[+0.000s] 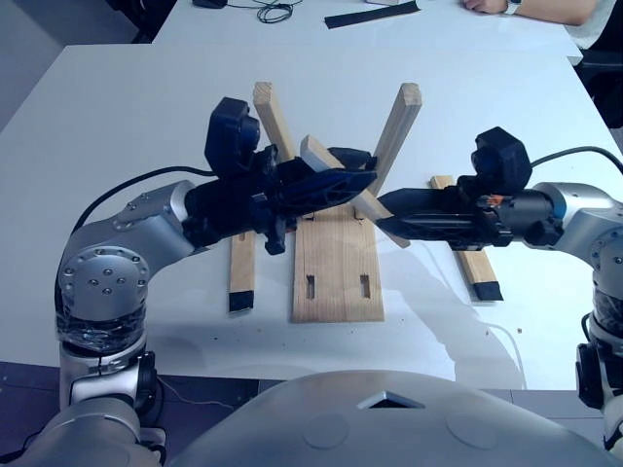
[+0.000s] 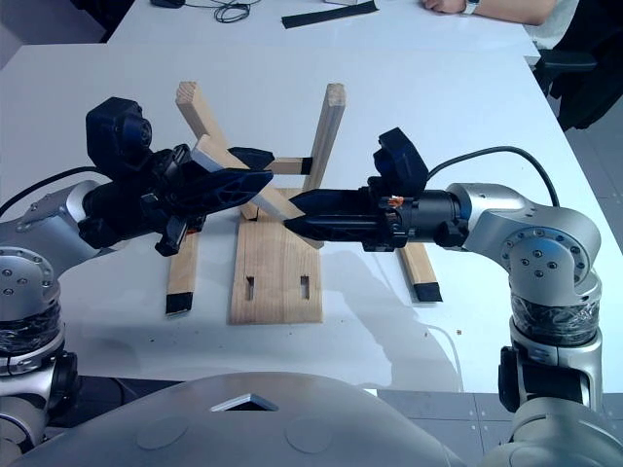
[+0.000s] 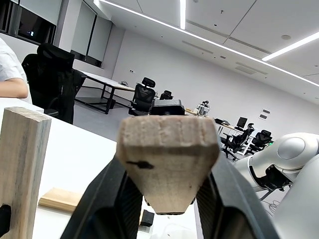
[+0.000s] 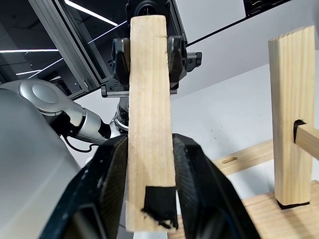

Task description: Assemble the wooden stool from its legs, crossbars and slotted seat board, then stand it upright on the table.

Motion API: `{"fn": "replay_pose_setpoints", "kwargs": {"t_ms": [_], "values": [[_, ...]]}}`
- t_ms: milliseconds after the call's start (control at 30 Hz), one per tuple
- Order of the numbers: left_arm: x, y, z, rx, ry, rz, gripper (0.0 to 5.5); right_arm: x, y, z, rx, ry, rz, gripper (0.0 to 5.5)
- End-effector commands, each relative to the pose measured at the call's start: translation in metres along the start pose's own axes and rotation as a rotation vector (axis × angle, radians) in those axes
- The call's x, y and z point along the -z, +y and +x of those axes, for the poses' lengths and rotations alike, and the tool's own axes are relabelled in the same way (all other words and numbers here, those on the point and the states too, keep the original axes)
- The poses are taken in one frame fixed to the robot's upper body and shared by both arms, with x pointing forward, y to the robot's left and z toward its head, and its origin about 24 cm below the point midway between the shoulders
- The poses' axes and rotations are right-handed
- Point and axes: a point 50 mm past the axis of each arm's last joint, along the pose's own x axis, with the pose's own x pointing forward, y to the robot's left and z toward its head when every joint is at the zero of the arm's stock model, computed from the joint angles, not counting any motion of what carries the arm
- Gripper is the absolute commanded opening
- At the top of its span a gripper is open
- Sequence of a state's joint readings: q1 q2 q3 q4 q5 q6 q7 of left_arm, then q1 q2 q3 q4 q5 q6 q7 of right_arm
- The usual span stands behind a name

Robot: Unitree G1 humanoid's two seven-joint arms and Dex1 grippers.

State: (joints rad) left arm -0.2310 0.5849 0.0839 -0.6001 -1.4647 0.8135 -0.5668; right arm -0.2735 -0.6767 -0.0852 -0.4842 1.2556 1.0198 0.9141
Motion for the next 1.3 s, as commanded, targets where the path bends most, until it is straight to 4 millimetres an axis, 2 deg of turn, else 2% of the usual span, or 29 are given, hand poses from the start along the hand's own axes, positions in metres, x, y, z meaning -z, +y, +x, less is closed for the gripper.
{"fn": "replay_pose_setpoints", "kwargs": {"t_ms": [33, 200, 233, 367, 467, 533, 667, 800, 900, 933, 1000, 1067, 1167, 1300], "values": [[0.006, -0.002, -0.001, 0.027, 0.057, -0.014, 1.30, -0.006, -0.001, -0.002, 0.025, 0.015, -0.040, 1.33], [0.008, -0.002, -0.003, 0.028, 0.078, -0.008, 1.30, -0.008, -0.004, -0.003, 0.064, 0.001, -0.070, 1.33], [0.008, -0.001, -0.002, 0.028, 0.079, -0.006, 1.30, -0.008, -0.007, -0.003, 0.087, -0.002, -0.077, 1.69], [0.007, 0.000, -0.001, 0.031, 0.077, 0.000, 1.30, -0.003, -0.007, -0.001, 0.091, 0.027, -0.075, 2.24], [0.003, 0.002, -0.003, 0.019, 0.069, 0.012, 1.30, 0.001, -0.013, -0.004, 0.158, 0.056, -0.093, 2.74], [-0.002, 0.003, -0.008, -0.014, 0.075, 0.044, 1.30, 0.000, -0.016, -0.011, 0.181, 0.048, -0.090, 2.77], [-0.011, 0.000, -0.035, -0.137, 0.195, 0.156, 1.30, -0.001, -0.019, -0.025, 0.255, 0.036, -0.102, 2.77], [-0.017, -0.010, -0.069, -0.197, 0.417, 0.119, 1.30, 0.005, -0.009, -0.044, 0.370, 0.007, -0.119, 2.77], [-0.025, 0.001, -0.095, -0.300, 0.525, 0.297, 1.30, 0.015, 0.002, -0.055, 0.469, -0.020, -0.123, 2.77], [-0.026, 0.008, -0.103, -0.332, 0.499, 0.369, 1.30, 0.018, 0.006, -0.056, 0.496, -0.028, -0.123, 2.77], [-0.020, 0.025, -0.122, -0.411, 0.533, 0.522, 1.30, 0.023, 0.009, -0.057, 0.534, -0.035, -0.125, 2.77], [-0.010, 0.036, -0.137, -0.384, 0.616, 0.601, 1.30, 0.027, 0.011, -0.056, 0.558, -0.042, -0.127, 2.77], [0.009, 0.046, -0.150, -0.321, 0.677, 0.609, 1.30, 0.035, 0.006, -0.051, 0.580, -0.021, -0.126, 2.77], [0.015, 0.052, -0.157, -0.246, 0.595, 0.621, 1.30, 0.040, 0.005, -0.048, 0.582, 0.005, -0.129, 2.77]]}}
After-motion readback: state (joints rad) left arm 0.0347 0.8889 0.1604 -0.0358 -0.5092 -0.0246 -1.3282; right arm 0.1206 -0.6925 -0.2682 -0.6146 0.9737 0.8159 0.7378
